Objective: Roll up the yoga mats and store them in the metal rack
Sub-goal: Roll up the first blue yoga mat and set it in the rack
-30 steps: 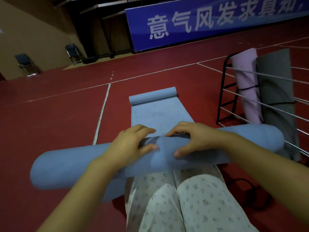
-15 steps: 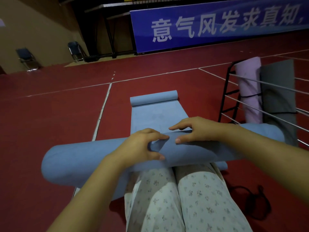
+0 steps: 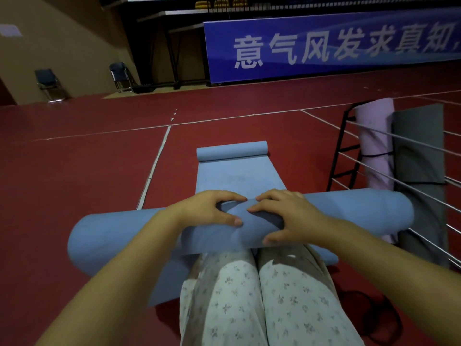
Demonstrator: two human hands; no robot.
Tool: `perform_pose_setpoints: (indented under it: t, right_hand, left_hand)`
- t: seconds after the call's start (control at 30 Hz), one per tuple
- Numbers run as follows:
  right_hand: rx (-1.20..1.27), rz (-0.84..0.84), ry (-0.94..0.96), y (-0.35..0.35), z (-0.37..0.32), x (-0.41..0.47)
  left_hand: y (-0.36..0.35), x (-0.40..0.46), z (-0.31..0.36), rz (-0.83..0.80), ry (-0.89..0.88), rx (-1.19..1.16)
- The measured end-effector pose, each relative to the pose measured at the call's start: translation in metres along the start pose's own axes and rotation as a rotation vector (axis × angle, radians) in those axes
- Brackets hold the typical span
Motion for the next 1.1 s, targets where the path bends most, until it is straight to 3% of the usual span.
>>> perform_pose_setpoints:
  t: [0.17, 0.23, 0.43, 0.53, 0.73, 0.93, 1.1]
  right_hand:
    - [0.097, -0.057, -0.012, 0.005, 0.012, 0.015]
    - [0.167, -0.1, -0.02, 0.006, 0.016, 0.024]
    - [0.221, -0.153, -0.074, 0.0, 0.029, 0.037]
    - [0.18, -0.188, -0.093, -0.002, 0.033, 0.041]
    - [-0.241, -0.195, -0.077, -0.006, 0.027, 0.022]
    - [-0.253, -0.166, -0.094, -0.014, 0.029, 0.021]
    - [-0.268, -0.19, -0.098, -0.019, 0.032, 0.026]
  left_hand:
    - [-0.016, -0.018, -0.003, 0.107, -0.019, 0.499]
    - [-0.021, -0.024, -0.008, 0.176, 0.0, 0.572]
    - [-0.031, -0.018, -0.015, 0.275, -0.002, 0.571]
    - [-0.028, -0.01, -0.016, 0.233, 0.034, 0.537]
    - [-0.019, 0.005, -0.029, 0.099, 0.059, 0.406]
    - [-0.017, 0.022, -0.038, 0.019, 0.046, 0.276]
    - [-0.026, 0.014, -0.037, 0.006, 0.008, 0.513]
Point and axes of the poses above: each hand's wrist, its own x-axis towards the middle knuckle, its own y-axis out of the back of the hand, z = x × y, the point moved 6 cm from there along x, towards the middle knuckle, and after that the axes turned 9 degrees about x, right-handed, at the moved point
